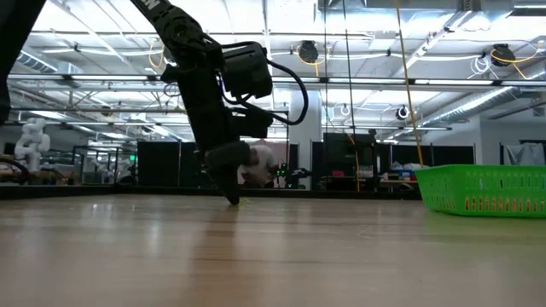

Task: Sort Halloween decoration
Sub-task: Put the green spider toy into the yellow bin

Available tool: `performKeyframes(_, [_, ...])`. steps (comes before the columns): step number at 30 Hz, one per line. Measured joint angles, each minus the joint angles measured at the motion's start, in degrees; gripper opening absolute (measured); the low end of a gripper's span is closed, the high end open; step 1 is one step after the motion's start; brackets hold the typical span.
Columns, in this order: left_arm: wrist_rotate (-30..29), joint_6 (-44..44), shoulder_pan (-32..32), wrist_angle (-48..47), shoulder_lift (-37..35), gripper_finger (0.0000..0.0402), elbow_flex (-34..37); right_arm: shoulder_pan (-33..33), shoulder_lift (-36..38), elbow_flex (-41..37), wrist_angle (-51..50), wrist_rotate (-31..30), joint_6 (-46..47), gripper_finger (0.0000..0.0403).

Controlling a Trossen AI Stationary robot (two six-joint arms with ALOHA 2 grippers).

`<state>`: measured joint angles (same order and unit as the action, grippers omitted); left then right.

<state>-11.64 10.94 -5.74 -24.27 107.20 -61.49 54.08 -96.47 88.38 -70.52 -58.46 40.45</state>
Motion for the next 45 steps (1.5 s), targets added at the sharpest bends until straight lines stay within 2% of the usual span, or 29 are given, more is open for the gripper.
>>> performKeyframes(10, [0.6,-0.8,2.0,-1.0,-1.4,0.0003,0.2,-0.1,0.0,0.0,0.0,-0.3,0.0,0.0251])
performKeyframes(19, [0.9,-0.8,8.2,0.1,-10.6,0.0003,-0.6,-1.8,0.1,-0.4,1.0,-0.5,0.2,0.0251])
performKeyframes(24, [0.9,-1.2,12.4,1.7,-15.7,0.0003,-0.6,-2.8,0.1,-4.7,7.0,-3.5,-5.1,0.0251])
performKeyframes(27, [0.9,-2.4,14.9,4.5,-17.7,0.0003,-0.7,-4.0,0.1,-8.1,13.5,-6.4,-10.2,0.0251])
performKeyframes(31, [1.7,-4.9,18.0,8.8,-18.9,0.0004,-0.7,-6.6,0.0,-11.4,23.6,-7.3,-17.6,0.0251])
performKeyframes(34, [2.1,-6.1,19.2,11.3,-18.9,0.0004,-0.7,-9.4,0.0,-13.1,31.0,-3.2,-23.9,0.0251])
performKeyframes(38, [2.2,-6.7,19.7,11.6,-18.8,0.0004,-0.7,-13.2,0.0,-15.8,41.7,5.3,-31.0,0.0251])
performKeyframes(45, [2.5,-2.6,20.9,5.1,-17.3,0.0004,-0.7,-16.5,0.0,-20.4,51.9,18.1,-34.5,0.0251])
